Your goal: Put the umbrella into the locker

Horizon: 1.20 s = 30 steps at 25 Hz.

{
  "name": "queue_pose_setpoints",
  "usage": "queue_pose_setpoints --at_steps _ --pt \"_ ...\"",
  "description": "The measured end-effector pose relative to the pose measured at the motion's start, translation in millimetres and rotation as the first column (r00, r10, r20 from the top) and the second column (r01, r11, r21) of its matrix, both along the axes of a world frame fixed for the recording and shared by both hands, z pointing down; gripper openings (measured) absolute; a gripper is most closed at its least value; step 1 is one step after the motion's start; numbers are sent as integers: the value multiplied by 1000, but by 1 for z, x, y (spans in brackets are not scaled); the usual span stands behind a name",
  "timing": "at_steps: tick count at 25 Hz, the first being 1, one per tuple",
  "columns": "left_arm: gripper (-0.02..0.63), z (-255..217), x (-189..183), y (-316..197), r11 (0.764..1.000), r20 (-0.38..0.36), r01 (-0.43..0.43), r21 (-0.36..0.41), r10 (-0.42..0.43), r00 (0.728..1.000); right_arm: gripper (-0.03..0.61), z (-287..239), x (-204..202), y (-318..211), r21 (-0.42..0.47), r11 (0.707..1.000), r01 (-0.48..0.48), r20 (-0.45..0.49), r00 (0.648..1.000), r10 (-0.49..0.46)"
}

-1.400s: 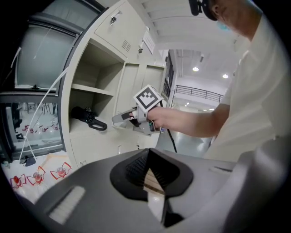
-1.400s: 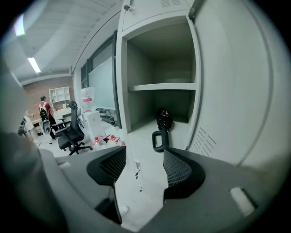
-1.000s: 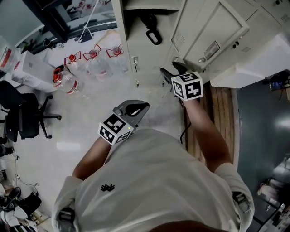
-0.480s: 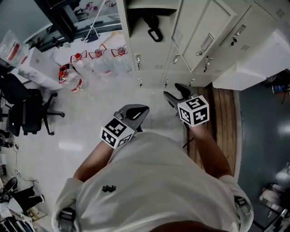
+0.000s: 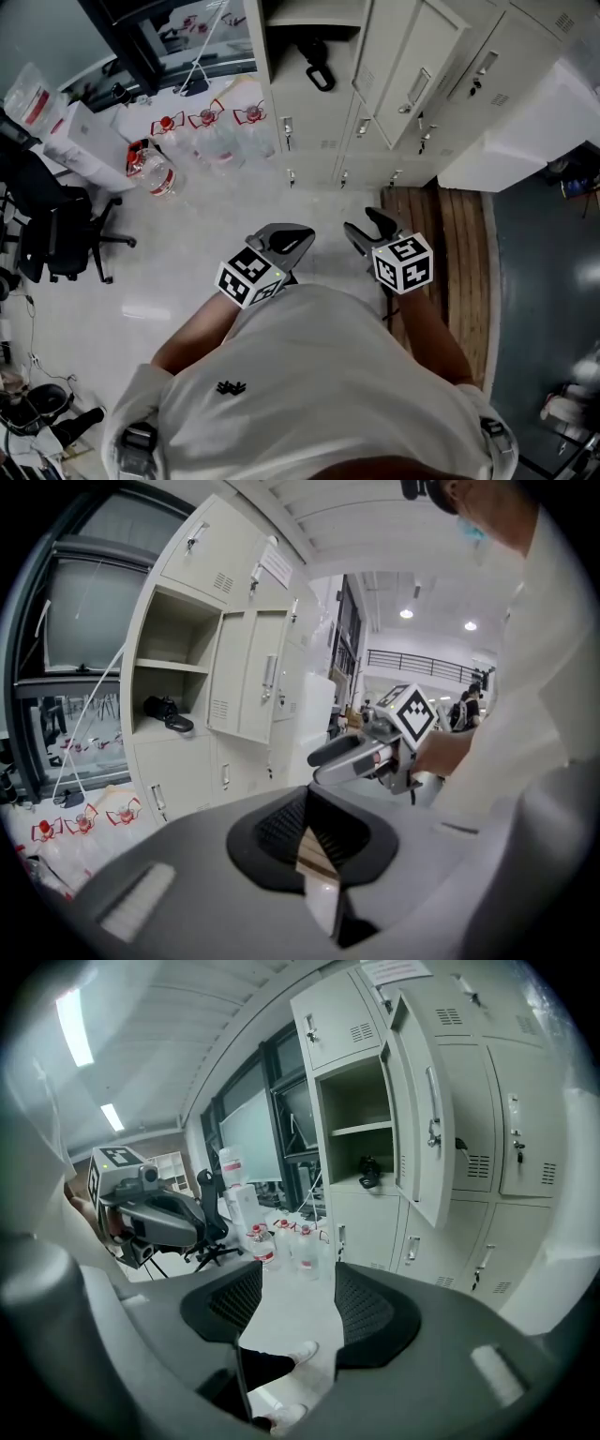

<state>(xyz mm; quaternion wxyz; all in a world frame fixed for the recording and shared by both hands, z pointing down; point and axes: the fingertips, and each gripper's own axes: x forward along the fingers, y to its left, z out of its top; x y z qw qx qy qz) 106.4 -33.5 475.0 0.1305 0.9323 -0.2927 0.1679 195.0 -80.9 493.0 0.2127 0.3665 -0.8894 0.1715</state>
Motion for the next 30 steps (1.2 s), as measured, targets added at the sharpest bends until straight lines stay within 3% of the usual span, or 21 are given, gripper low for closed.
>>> queue_pose_setpoints --at_steps 20,30 --pt "55 5 14 38 1000 -18 -9 -20 9 1000 186 -6 15 49 21 999 -30 39 999 29" --pt "55 12 4 50 999 -10 26 -37 -27 1000 47 -9 12 58 49 998 -37 45 998 35"
